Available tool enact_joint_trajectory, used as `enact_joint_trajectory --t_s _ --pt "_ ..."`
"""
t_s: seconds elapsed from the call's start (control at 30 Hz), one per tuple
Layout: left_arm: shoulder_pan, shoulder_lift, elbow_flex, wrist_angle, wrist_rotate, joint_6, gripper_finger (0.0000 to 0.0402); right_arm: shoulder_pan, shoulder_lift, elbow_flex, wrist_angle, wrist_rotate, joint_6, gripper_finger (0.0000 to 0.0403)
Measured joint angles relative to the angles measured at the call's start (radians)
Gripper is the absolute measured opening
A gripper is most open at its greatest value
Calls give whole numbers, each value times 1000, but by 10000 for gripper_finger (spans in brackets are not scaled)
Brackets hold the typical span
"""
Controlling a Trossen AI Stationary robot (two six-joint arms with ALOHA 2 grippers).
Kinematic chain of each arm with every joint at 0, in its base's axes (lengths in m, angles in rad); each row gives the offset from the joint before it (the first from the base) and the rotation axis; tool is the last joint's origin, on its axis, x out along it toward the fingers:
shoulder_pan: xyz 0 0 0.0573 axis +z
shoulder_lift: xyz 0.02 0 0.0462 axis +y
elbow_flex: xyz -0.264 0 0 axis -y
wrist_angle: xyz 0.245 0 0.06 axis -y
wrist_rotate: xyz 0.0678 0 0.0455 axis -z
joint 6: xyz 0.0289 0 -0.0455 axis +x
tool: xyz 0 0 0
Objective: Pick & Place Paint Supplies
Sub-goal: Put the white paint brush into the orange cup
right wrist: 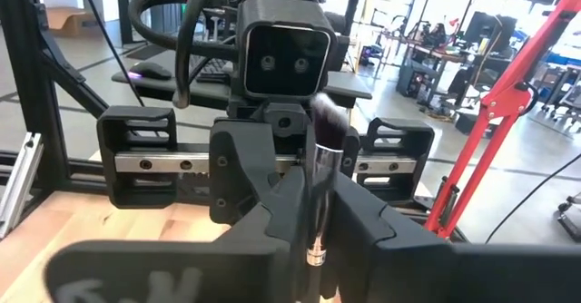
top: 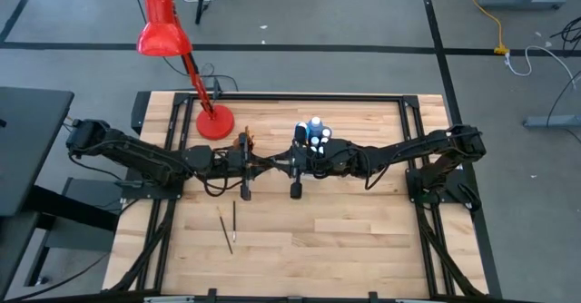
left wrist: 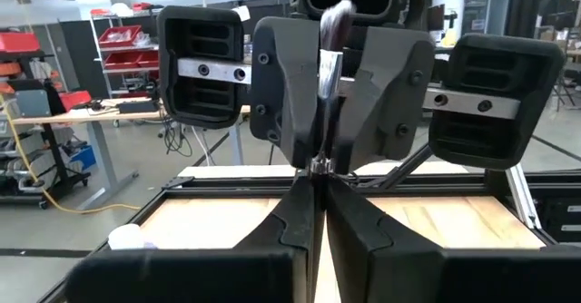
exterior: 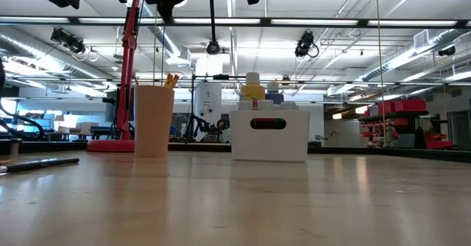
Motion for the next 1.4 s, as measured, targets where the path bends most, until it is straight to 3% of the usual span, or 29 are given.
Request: enact_joint_trajectory --t_s 0.3,0.5,0.73,1.13,1.4 --pt "0 0 0 -21 1 -34 27 0 0 0 -4 -4 -18 81" --pt "0 0 0 -15 4 -35 82 -2 0 0 -8 -6 29 18" --pt "3 0 0 8 4 -23 101 -13 0 0 8 -8 51 20" --pt "38 0 0 7 24 -31 97 -43 0 0 48 -56 67 15" --pt "38 0 0 6 15 20 38 -54 0 0 50 -57 43 27"
